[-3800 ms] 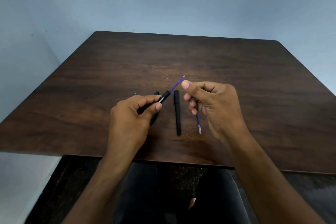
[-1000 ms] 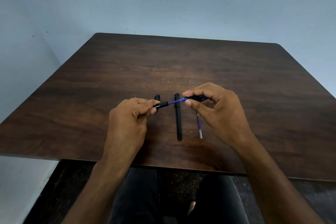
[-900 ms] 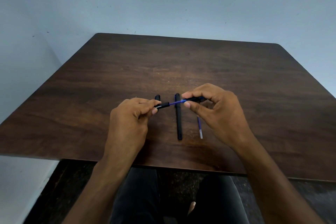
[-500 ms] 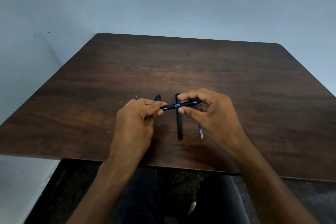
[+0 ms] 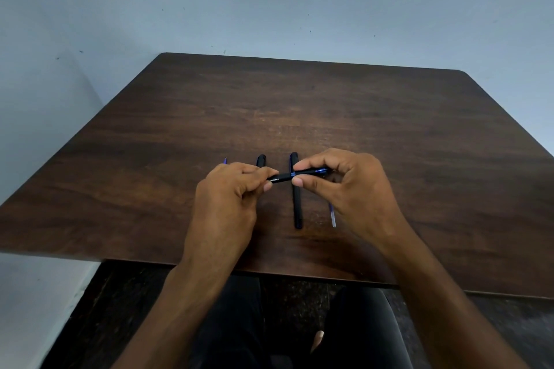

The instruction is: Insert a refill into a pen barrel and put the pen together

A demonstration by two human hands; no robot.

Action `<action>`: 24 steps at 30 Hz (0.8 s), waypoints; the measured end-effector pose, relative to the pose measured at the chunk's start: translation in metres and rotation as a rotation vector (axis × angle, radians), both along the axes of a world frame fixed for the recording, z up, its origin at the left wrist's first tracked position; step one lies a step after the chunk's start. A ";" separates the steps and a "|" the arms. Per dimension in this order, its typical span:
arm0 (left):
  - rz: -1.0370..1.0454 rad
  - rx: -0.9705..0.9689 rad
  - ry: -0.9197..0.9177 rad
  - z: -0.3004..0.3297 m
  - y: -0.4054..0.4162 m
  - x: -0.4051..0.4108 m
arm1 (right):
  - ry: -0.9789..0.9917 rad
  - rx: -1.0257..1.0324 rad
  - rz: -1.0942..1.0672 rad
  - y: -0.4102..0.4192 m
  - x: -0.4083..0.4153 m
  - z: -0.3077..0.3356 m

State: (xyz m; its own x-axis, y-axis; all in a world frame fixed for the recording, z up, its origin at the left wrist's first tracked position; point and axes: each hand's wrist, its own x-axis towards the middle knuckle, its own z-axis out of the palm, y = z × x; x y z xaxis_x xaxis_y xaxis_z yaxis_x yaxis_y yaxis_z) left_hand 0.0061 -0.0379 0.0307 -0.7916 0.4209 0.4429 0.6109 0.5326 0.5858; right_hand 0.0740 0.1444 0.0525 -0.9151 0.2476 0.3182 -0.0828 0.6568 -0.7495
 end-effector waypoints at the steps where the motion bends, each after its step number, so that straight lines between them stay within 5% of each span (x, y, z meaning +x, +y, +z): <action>1: 0.000 -0.003 -0.001 0.000 0.000 0.000 | -0.013 0.003 -0.002 0.000 0.000 0.000; 24: 0.008 -0.001 0.028 0.004 -0.005 -0.001 | -0.022 -0.070 0.022 0.010 0.009 0.007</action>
